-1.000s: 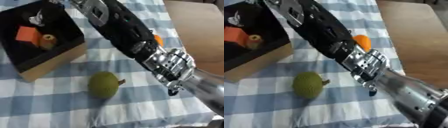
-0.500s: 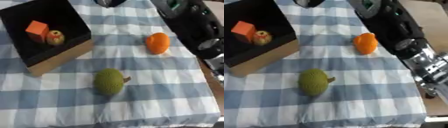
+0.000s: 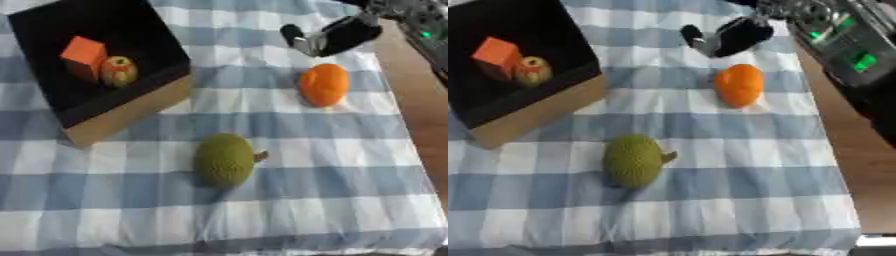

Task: Pick up objects on the table and place them in the box.

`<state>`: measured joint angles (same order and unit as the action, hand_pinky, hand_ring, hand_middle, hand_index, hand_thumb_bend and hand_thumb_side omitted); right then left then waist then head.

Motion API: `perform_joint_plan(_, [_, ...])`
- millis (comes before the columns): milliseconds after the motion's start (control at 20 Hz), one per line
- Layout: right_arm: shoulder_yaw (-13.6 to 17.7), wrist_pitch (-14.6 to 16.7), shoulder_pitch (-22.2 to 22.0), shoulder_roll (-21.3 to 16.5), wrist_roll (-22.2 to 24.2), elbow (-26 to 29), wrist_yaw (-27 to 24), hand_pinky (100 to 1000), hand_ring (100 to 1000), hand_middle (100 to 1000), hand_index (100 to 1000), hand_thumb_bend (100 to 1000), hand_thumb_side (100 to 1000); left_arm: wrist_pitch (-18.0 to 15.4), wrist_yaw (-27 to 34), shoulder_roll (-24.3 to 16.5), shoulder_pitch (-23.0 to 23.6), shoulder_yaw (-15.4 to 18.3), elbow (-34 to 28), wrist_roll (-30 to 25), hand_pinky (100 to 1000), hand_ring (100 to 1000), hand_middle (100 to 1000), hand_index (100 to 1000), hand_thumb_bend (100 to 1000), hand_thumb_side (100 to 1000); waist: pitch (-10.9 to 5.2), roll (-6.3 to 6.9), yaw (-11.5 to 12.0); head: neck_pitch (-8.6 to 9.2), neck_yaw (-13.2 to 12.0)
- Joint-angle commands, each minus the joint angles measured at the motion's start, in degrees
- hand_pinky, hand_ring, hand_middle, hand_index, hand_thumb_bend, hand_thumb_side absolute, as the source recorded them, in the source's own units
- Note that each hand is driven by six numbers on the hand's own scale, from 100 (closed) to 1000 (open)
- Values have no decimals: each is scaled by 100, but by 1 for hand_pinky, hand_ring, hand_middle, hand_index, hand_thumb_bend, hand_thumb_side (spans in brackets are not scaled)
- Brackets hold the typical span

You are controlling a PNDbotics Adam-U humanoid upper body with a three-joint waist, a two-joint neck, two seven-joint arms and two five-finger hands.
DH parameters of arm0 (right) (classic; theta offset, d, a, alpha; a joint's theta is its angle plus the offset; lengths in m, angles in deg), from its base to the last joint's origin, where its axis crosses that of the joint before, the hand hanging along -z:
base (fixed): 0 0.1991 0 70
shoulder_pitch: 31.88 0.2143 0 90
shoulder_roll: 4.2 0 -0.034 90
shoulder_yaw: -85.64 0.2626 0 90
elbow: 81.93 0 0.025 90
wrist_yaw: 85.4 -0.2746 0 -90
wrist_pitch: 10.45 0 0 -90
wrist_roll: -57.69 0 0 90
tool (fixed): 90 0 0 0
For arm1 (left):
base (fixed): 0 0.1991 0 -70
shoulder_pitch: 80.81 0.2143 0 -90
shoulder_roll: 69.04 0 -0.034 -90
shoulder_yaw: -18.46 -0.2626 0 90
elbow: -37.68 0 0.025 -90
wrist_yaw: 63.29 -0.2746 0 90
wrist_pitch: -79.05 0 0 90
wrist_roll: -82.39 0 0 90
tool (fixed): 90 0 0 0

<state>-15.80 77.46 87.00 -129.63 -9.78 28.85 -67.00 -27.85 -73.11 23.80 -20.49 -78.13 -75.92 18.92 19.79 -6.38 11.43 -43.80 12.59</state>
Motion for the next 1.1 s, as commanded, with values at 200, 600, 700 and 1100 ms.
perform_joint_plan(200, [592,-113,-839,-259,-247,360,278,904,979,768,936,100,100,140,-151,-163,67,195,-98,237,750,876,748,795,549,626,-133,192,-108,-32,-102])
perform_joint_plan(600, [674,21,-1338,-134,11,29,633,915,995,788,945,158,100,248,-214,-186,152,229,-98,323,749,879,749,795,546,630,-115,246,-181,-32,-103])
perform_joint_plan(700, [672,25,-1382,-103,21,-98,744,917,996,790,956,180,100,260,-217,-184,154,227,-98,324,749,880,750,795,545,631,-112,248,-182,-32,-113])
perform_joint_plan(1100, [590,74,-1264,34,-14,-679,1214,927,1000,818,968,245,140,303,-201,-174,171,208,-98,305,748,882,751,795,542,635,-102,271,-171,-32,-108])
